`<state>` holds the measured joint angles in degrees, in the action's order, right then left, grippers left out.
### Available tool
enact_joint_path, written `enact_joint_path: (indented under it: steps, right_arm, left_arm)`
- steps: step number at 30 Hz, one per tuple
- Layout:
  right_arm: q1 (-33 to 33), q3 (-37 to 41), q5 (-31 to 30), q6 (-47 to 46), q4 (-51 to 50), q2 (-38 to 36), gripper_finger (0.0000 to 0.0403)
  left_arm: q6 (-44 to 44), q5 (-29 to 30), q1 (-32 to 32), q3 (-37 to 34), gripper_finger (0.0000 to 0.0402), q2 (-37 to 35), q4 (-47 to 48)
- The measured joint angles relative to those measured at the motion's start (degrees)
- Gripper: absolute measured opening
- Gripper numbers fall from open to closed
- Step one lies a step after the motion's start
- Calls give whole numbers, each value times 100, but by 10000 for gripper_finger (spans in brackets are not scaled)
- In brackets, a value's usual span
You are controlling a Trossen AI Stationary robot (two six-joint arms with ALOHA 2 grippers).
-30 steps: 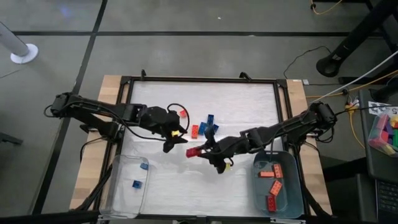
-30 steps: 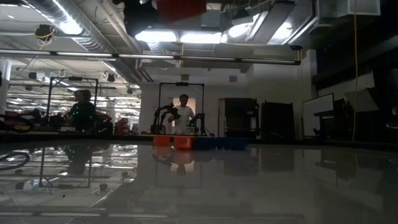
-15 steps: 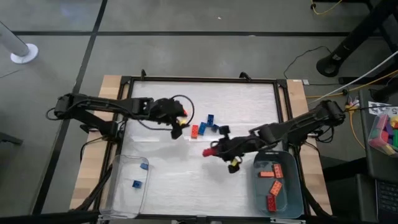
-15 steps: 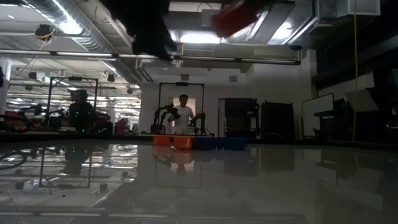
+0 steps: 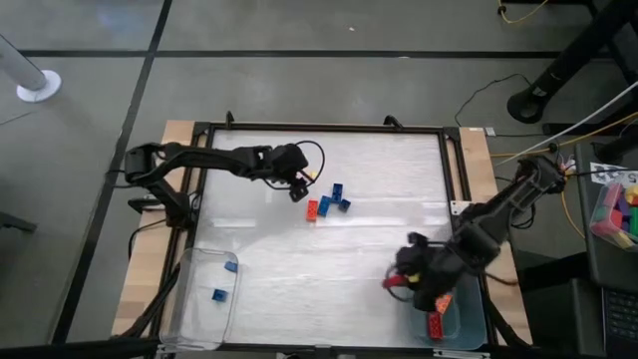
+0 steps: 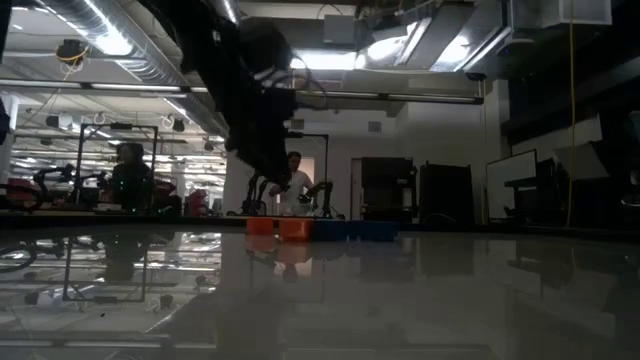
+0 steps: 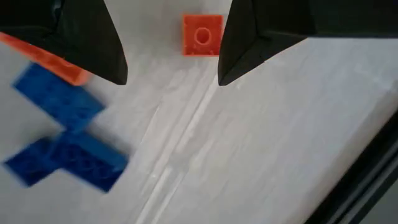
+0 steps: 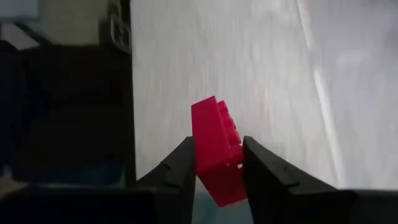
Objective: Sort blocks by size
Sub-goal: Put the large red game piece into the blue bin, then put the small orange game piece into the transparent bin
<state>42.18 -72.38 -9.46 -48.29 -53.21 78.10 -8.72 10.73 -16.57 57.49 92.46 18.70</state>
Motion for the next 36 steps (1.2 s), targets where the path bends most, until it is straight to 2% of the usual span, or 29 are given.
enact_joint_path:
  steps: [7, 12, 16, 22, 30, 36]
  right_arm:
    - [854, 0, -16, -2096, -901, 20, 106]
    - [1265, 2, 5, -2996, -1345, 22, 106]
    - [1449, 2, 5, -3241, -1336, 30, 114]
    - [1483, 2, 162, -3678, -1349, 139, 153]
    - [1481, 2, 309, -3698, -1480, 407, 206]
    - [1481, 2, 307, -3696, -1425, 435, 217]
  left_arm:
    - [97, -1, -156, 0, 237, 283, -89]
    - [-13, -3, -198, 0, 237, 289, -97]
    - [-45, -3, -197, 0, 237, 290, -57]
    - [-50, -3, -197, 2, 237, 359, 102]
    - [-139, -3, -197, 0, 237, 626, 155]
    - [-137, -2, -197, 0, 237, 960, 171]
